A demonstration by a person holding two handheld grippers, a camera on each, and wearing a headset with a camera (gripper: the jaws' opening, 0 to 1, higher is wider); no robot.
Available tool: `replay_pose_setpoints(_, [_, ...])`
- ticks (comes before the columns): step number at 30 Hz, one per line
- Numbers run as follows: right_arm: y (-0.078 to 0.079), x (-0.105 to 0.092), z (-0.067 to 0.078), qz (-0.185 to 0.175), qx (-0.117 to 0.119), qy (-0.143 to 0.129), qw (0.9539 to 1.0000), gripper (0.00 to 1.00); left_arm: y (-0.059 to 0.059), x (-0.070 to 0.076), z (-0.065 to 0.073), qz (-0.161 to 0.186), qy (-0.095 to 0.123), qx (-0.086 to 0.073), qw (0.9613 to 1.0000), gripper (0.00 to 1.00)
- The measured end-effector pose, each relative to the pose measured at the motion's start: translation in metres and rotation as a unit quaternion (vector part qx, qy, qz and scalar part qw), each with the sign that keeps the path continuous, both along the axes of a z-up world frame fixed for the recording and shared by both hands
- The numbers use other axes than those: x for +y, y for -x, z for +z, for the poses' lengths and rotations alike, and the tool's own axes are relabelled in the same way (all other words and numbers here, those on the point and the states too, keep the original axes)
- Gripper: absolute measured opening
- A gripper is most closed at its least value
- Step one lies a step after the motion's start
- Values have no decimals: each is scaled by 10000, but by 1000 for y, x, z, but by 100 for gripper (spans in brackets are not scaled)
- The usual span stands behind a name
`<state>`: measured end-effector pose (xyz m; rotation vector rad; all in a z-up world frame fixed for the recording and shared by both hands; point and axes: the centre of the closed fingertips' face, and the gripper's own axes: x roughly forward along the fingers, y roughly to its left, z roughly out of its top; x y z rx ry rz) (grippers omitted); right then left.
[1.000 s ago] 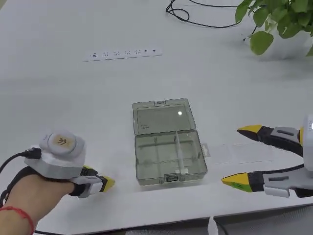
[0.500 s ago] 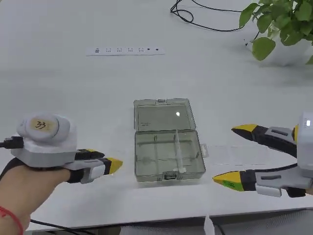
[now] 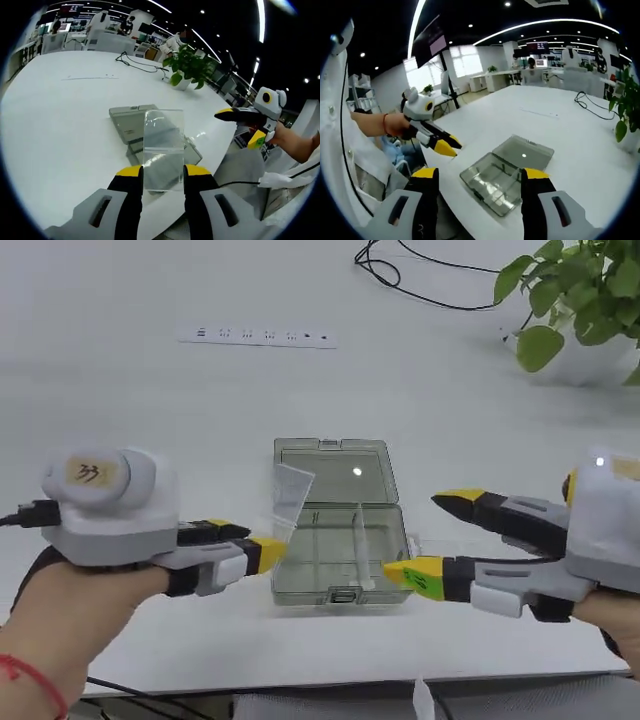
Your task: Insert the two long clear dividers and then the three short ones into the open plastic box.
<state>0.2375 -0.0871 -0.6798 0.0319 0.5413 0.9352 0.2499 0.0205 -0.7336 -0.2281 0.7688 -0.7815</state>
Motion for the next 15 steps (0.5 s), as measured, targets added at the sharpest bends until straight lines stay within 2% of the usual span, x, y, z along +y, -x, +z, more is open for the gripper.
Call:
replay_pose_setpoints(8, [-8,20,9,-361,222,-358,9985,51,-1,-20,16,-92,302,-201,9993,30])
replay_pose_setpoints(10, [-8,25,10,-456,306,-451,9975,45,-1,-24,20,-131,364,-244,9990,30])
replay_pose_setpoints(12, [-9,29,9,-517,402,-497,9966,38,1,-29,23,-189,400,-278,9986,30])
replay_pose_setpoints(15, [-10,37,7,-617,554,-596,9948,33,2,-34,25,-282,387,-340,9983,30])
